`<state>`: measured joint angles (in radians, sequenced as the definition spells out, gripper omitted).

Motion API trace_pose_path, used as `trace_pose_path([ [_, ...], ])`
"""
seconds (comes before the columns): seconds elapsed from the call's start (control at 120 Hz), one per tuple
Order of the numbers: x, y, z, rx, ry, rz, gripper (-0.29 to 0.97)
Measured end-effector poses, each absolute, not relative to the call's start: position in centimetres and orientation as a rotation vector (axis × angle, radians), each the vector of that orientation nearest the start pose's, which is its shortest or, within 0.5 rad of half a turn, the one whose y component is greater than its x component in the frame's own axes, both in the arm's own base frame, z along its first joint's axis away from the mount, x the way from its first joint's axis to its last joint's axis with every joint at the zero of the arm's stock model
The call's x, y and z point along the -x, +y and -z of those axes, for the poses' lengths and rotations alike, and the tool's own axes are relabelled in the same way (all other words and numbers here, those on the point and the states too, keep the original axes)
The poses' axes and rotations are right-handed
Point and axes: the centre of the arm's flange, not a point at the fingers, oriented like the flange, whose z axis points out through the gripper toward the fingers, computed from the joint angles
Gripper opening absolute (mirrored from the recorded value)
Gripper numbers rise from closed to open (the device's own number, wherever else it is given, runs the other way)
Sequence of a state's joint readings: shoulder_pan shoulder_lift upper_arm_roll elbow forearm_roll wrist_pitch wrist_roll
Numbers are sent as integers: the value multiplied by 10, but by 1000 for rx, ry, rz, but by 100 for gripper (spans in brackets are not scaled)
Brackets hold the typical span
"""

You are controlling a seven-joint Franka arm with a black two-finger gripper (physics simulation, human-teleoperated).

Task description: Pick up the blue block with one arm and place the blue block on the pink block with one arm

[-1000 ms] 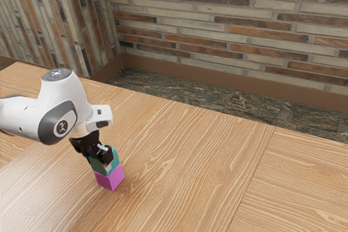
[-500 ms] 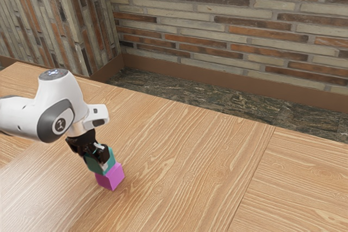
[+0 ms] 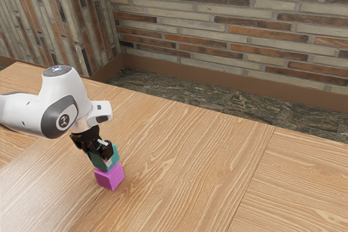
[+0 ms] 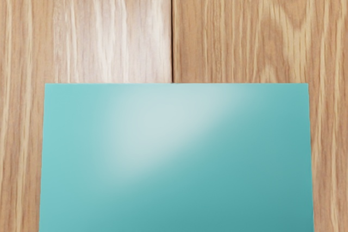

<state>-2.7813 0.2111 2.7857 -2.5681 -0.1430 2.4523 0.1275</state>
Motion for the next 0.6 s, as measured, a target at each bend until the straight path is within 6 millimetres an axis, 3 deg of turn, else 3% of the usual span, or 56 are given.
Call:
trace_pose_path([
  [0.6, -435, -2, -343, 3151, 19, 142, 37],
])
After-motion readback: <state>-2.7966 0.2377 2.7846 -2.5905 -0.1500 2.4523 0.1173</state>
